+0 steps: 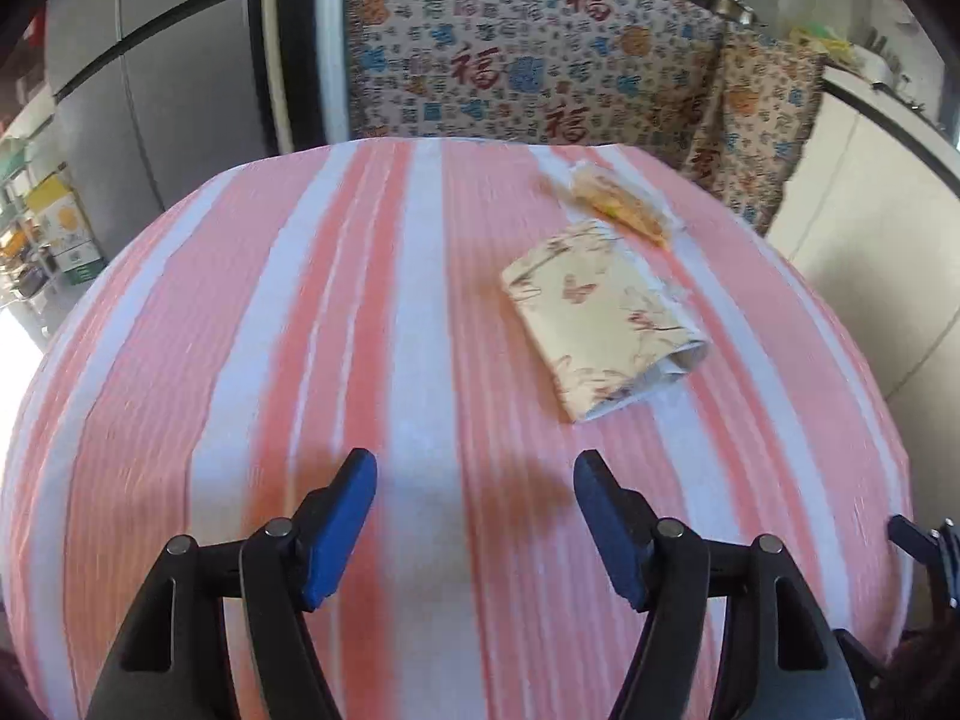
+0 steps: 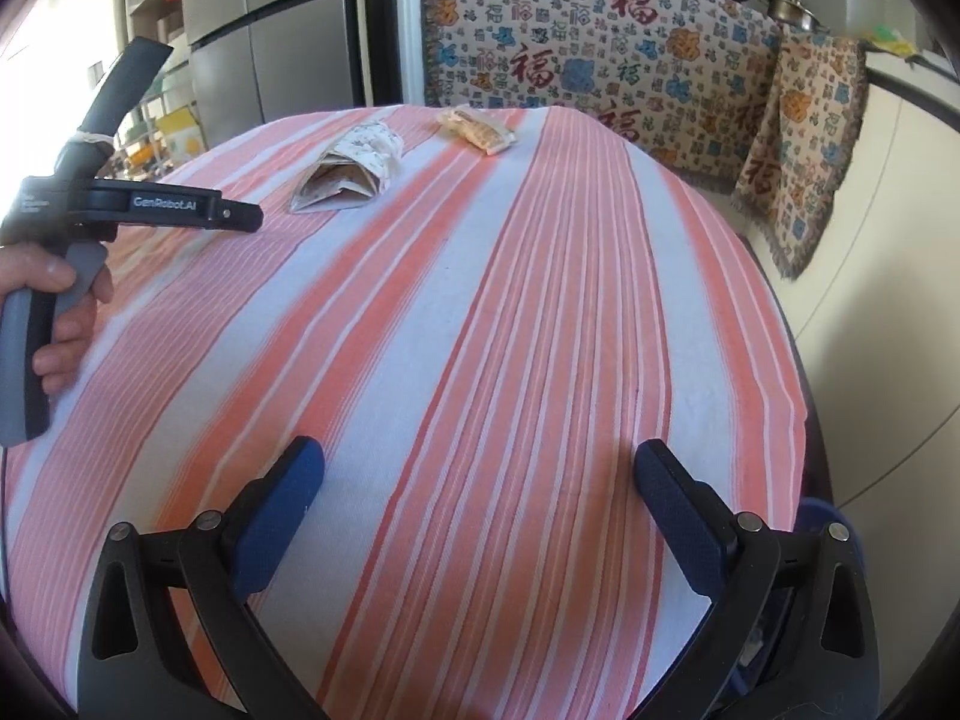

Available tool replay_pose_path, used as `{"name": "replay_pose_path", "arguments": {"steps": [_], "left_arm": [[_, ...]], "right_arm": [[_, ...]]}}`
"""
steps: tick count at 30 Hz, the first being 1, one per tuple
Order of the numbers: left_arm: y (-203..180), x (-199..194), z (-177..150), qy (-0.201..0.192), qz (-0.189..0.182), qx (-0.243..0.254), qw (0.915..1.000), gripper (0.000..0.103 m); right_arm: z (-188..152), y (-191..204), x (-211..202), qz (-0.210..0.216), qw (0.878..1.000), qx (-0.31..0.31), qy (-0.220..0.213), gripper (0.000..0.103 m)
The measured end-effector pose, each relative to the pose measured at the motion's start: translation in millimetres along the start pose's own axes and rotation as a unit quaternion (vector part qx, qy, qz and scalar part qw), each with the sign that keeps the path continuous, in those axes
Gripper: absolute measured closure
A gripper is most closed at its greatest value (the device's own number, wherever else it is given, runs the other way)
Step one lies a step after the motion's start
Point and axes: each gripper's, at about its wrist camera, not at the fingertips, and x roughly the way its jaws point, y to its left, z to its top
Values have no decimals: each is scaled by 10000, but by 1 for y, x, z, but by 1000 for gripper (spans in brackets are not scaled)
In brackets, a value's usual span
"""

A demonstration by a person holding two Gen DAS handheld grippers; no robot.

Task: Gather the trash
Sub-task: 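Grasp the butterfly-print paper box with the left gripper, then grasp the clear bread packet with the right gripper while the left gripper holds the box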

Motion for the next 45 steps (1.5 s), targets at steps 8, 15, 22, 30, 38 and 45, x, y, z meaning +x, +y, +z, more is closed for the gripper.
{"name": "replay_pose_path", "arguments": {"steps": [8, 15, 22, 30, 38, 45], "left_arm": [[-68, 16, 65, -98, -347, 273, 9990, 19], [-47, 72, 71, 408, 466, -17, 9981, 23], [-20, 28, 36, 277, 143, 212, 9993, 33], [10, -3, -7, 198, 272, 443, 9985, 28], [14, -2, -10, 104, 311, 398, 9987, 19], [11, -1, -9, 112, 327, 405, 9986, 18]], "right_arm": [[-1, 0, -1, -36, 10000, 21, -25, 1], [-2, -1, -2, -47, 10000, 47, -38, 1], [-1, -2, -2, 18, 10000, 82, 11, 1], [36, -15, 13, 285, 9985, -16, 461, 1], [109, -27, 94, 436, 9943, -652, 728, 1], [182, -46, 164, 366, 9946, -579, 774, 0]]}}
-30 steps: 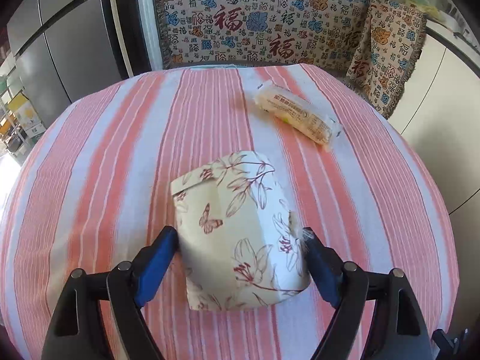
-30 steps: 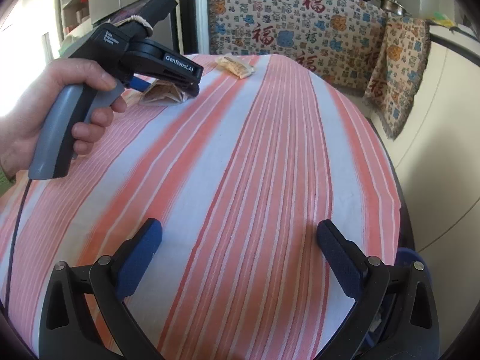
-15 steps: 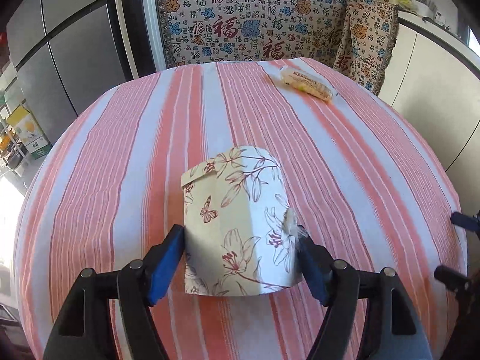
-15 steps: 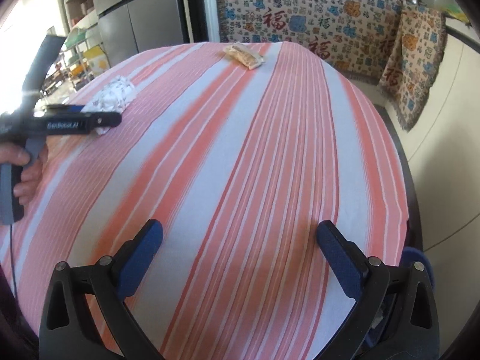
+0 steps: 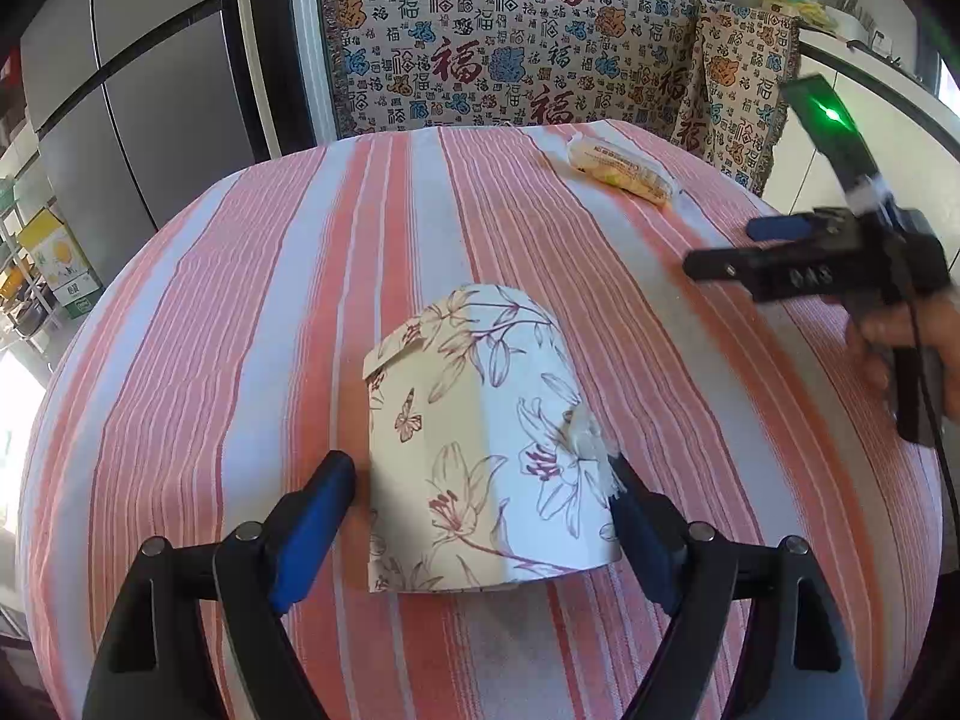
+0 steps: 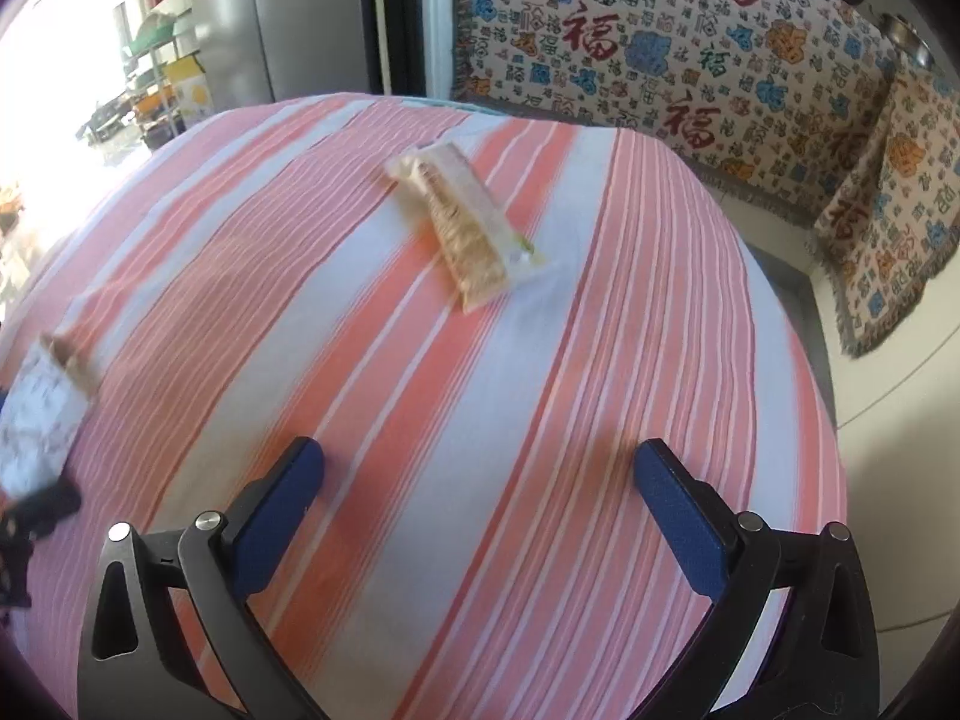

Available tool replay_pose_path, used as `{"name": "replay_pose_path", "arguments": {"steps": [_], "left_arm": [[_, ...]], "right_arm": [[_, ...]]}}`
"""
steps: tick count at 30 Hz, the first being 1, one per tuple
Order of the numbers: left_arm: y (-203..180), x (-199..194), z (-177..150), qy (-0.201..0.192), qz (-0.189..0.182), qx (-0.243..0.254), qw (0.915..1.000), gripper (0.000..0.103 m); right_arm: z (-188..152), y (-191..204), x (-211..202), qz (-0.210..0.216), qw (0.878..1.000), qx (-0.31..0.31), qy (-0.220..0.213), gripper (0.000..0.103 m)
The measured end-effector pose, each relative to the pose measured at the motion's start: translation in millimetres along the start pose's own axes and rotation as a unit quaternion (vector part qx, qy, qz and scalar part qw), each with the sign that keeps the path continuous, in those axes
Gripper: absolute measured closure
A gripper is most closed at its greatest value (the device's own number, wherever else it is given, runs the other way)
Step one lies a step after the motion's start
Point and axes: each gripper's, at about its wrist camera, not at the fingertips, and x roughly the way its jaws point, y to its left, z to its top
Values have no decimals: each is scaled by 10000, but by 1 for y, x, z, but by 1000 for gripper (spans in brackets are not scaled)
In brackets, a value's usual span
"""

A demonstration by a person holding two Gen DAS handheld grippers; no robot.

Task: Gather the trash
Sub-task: 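Grasp the clear bread packet with the right gripper while the left gripper holds the box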

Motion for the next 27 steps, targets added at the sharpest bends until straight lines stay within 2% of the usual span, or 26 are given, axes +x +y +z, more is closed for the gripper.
{"name": "replay_pose_path", "arguments": {"steps": [5, 7, 9, 10, 11, 16, 24, 27], "left_arm": [[0, -1, 0, -3, -14, -16, 10000, 18], [-1, 0, 0, -2, -17, -19, 10000, 18], [-1, 0, 1, 11, -9, -21, 10000, 18], [-1, -1, 1, 8, -11, -26, 10000, 18], [-1, -1, 0, 6, -10, -28, 10000, 18], [-3, -2, -1, 6, -15, -35, 10000, 18], [-4, -3, -1, 4, -36, -57, 10000, 18], [6, -8, -2, -79, -414, -259, 9988, 18]], "right_arm": [[46, -9, 30, -275, 9996, 79, -58, 0], [53, -8, 34, -38, 9998, 180, -126, 11], [51, -3, 27, 25, 9995, 243, -195, 59], [48, -2, 23, 24, 9995, 245, -200, 73], [42, 0, 18, 30, 9995, 252, -177, 77], [-8, 10, -19, 93, 9984, 551, -106, 78], [-120, 61, -102, 458, 9972, 583, 70, 78], [-143, 69, -120, 439, 9968, 636, 217, 76]]}}
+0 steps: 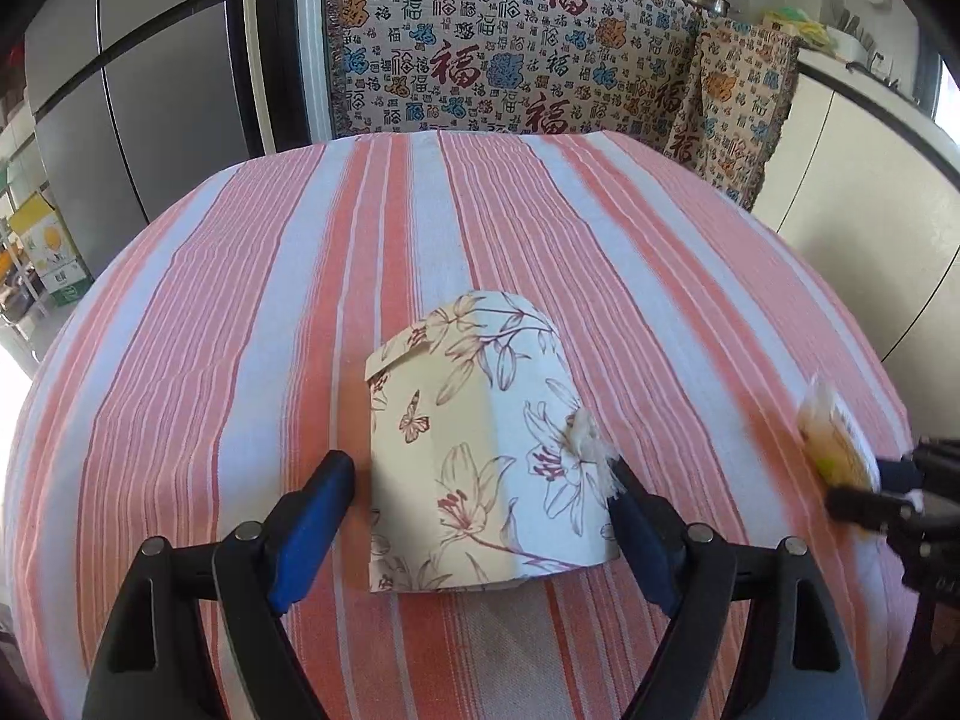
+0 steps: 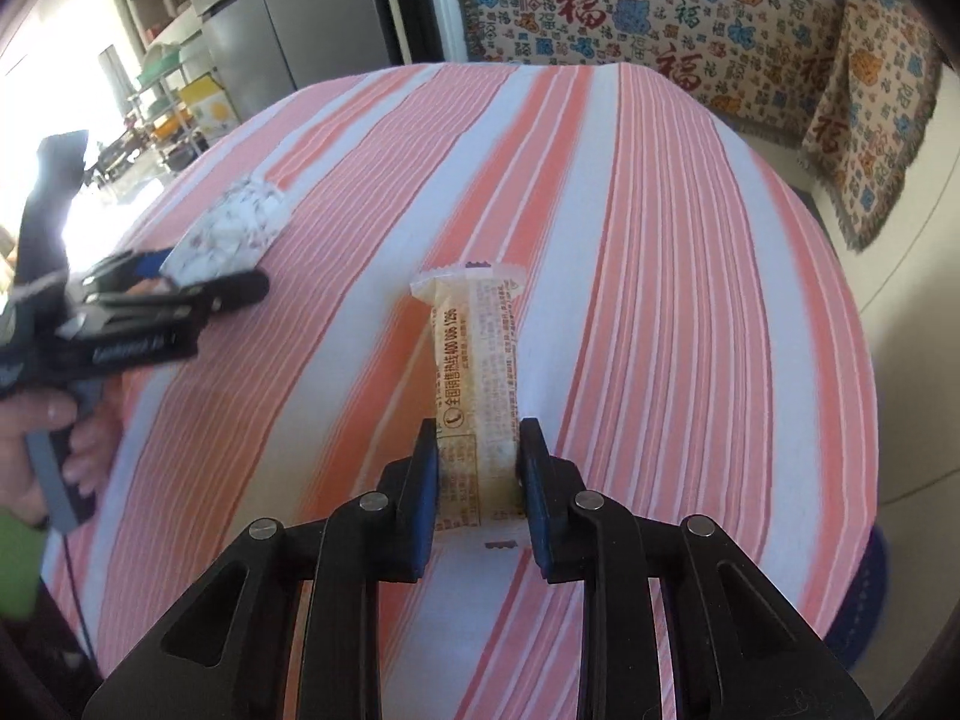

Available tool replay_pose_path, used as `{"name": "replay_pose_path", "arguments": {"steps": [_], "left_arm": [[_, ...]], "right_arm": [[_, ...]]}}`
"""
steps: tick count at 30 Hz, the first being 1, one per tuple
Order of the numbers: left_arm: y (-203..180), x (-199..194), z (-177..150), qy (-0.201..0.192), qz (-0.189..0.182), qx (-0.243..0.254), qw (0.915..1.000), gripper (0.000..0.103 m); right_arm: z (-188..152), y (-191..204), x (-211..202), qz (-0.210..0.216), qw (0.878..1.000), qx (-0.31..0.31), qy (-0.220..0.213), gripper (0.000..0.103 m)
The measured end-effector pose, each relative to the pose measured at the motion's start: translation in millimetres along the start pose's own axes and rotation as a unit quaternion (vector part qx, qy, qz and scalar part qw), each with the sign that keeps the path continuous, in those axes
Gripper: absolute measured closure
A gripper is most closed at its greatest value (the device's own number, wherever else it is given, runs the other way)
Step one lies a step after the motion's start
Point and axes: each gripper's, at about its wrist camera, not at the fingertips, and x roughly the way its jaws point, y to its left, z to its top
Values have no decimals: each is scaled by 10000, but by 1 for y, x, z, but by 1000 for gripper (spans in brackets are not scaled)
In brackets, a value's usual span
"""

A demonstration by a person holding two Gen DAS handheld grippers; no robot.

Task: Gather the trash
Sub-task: 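Grasp the clear bread packet with the right gripper while the left gripper holds the box, then carry box and bread packet to the blue wastebasket and open both grippers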

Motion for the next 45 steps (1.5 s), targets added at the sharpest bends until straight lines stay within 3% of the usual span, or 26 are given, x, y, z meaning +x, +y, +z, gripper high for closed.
{"name": "replay_pose_path", "arguments": {"steps": [2, 3, 4, 12, 18, 20, 21, 22, 27, 33, 39, 45], "left_arm": [[10, -8, -3, -56, -466, -154, 9988, 18], [14, -12, -5, -46, -644, -181, 9978, 18], [17, -16, -8, -15, -766, -188, 9969, 18], [14, -25, 0, 113, -887, -93, 9960, 18], [0, 13, 27, 680, -436, 277, 9964, 18], [0, 16, 32, 688, -402, 283, 9964, 24], [1, 16, 33, 672, -396, 275, 9966, 32], [2, 15, 34, 645, -444, 259, 9966, 32], [-5, -7, 28, 368, -509, 353, 9974, 35], [-56, -28, 22, 254, -915, 568, 9939, 35], [-145, -42, 22, 137, -1455, 987, 9843, 35], [-256, -41, 21, 183, -2122, 1489, 9657, 34]], "right_arm": [[-5, -3, -6, 27, 10000, 28, 70, 59], [-6, -5, -9, 30, 10000, 29, 85, 38], [-7, -6, -13, 11, 10000, 29, 78, 29], [14, 0, -8, -10, 9991, -124, 397, 29], [33, 1, 8, 15, 9972, -14, 748, 29], [35, 0, 7, 41, 9974, 42, 714, 37], [35, -1, 6, 55, 9977, 70, 674, 67], [34, -1, 4, 31, 9980, 77, 623, 88], [24, -2, -18, 10, 9996, 62, 260, 89], [12, -28, -49, 184, 9990, 411, -49, 89], [-15, -83, -98, 76, 9946, 948, -410, 89], [-57, -170, -135, -594, 9839, 1601, -527, 89]]}}
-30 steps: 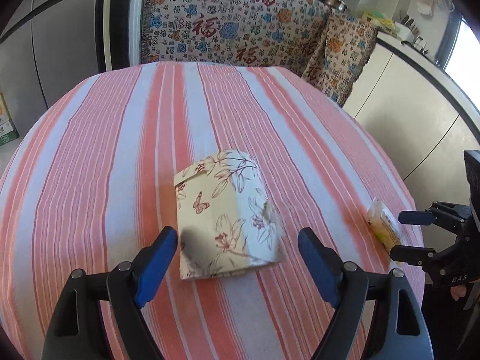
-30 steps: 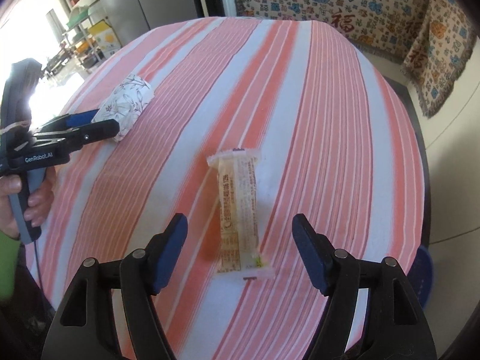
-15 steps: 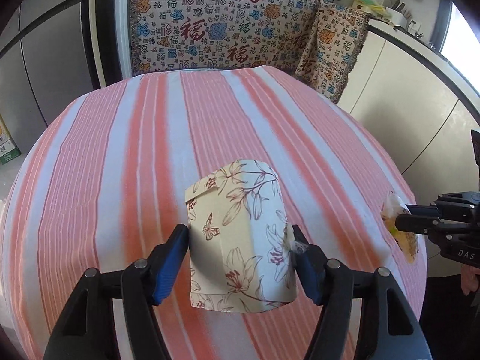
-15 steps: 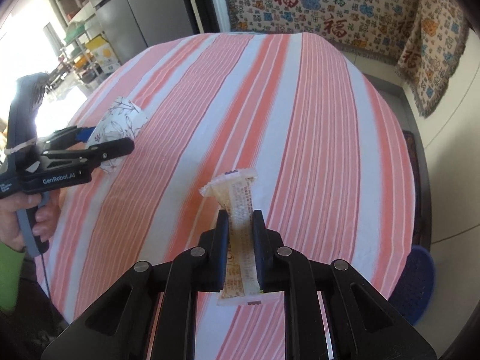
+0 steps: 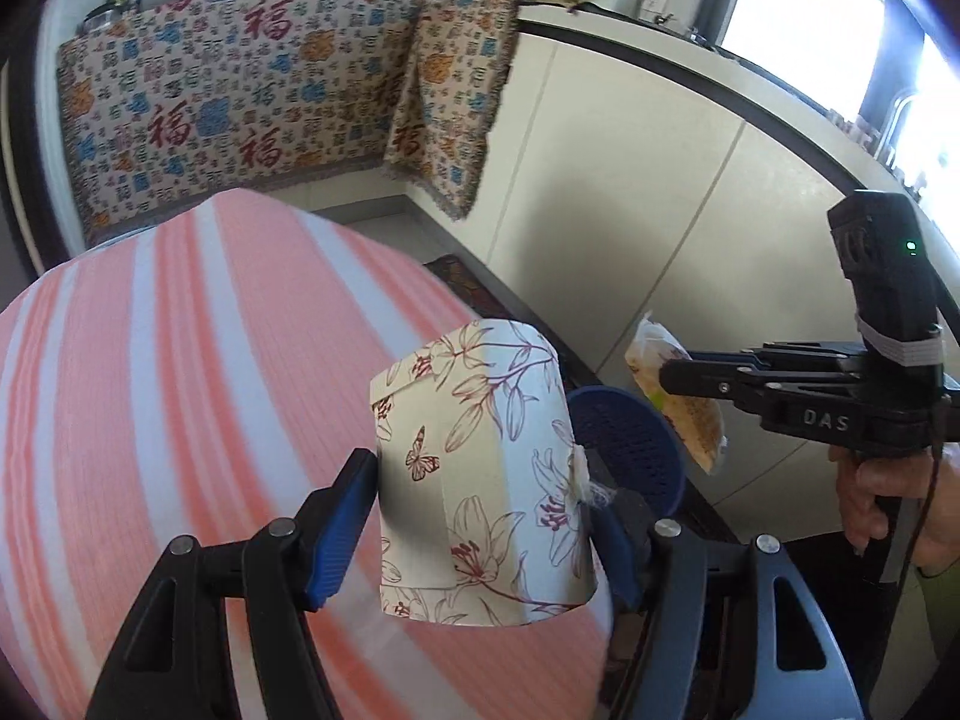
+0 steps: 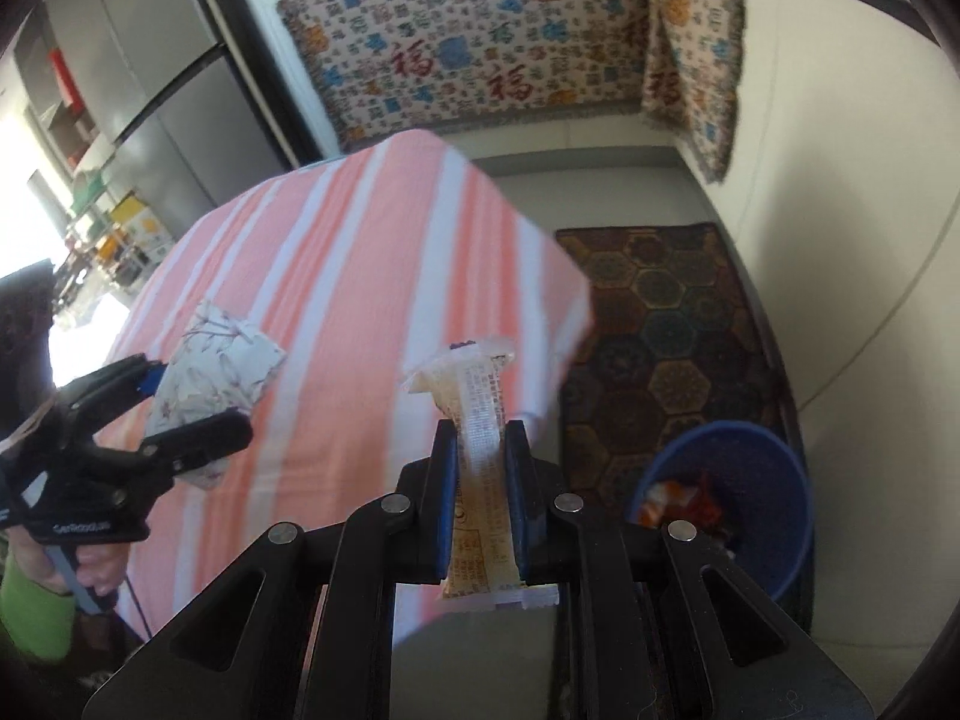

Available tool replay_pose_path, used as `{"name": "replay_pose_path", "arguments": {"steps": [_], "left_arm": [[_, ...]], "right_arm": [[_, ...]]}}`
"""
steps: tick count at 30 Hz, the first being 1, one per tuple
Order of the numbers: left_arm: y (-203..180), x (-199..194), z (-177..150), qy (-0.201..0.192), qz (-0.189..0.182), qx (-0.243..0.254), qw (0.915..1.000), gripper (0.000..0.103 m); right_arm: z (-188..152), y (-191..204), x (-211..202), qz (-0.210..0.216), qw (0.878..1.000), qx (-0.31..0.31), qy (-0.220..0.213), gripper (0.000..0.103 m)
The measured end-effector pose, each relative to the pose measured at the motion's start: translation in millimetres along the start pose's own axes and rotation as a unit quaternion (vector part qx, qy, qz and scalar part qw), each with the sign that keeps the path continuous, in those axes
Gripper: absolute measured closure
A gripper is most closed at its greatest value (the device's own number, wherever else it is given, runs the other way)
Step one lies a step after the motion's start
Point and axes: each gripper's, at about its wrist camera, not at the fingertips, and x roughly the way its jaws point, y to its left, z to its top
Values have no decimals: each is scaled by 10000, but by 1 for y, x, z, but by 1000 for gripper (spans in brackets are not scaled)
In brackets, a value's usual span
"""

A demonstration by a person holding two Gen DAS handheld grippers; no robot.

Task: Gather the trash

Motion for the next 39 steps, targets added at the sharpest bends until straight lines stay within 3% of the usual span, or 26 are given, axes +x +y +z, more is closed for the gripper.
{"name": "replay_pose_path", "arguments": {"steps": [8, 12, 18, 21, 24, 27, 33, 39], "left_arm": [[-103, 94, 24, 333, -544, 359, 9973, 34], [-133, 149, 22, 620, -744, 361, 9946, 34], [-159, 213, 18, 902, -723, 607, 9914, 31], [-163, 238, 16, 1014, -772, 599, 9900, 30], [-160, 260, 20, 1155, -834, 512, 9885, 30], [-162, 270, 21, 1198, -766, 498, 9886, 30], [-170, 274, 18, 1308, -860, 634, 9856, 27], [-171, 274, 20, 1357, -977, 513, 9846, 27]], "right_arm": [[-29, -126, 11, -723, 9925, 986, 95, 89], [-44, -177, 28, -777, 9856, 1486, 202, 88], [-61, -232, 49, -607, 9721, 2239, 336, 88], [-67, -250, 54, -614, 9689, 2370, 358, 83], [-73, -266, 56, -534, 9631, 2616, 331, 66], [-76, -272, 52, -577, 9627, 2631, 271, 63], [-80, -277, 37, -653, 9525, 2975, -68, 45], [-79, -281, 16, -765, 9489, 3020, -499, 40]]}}
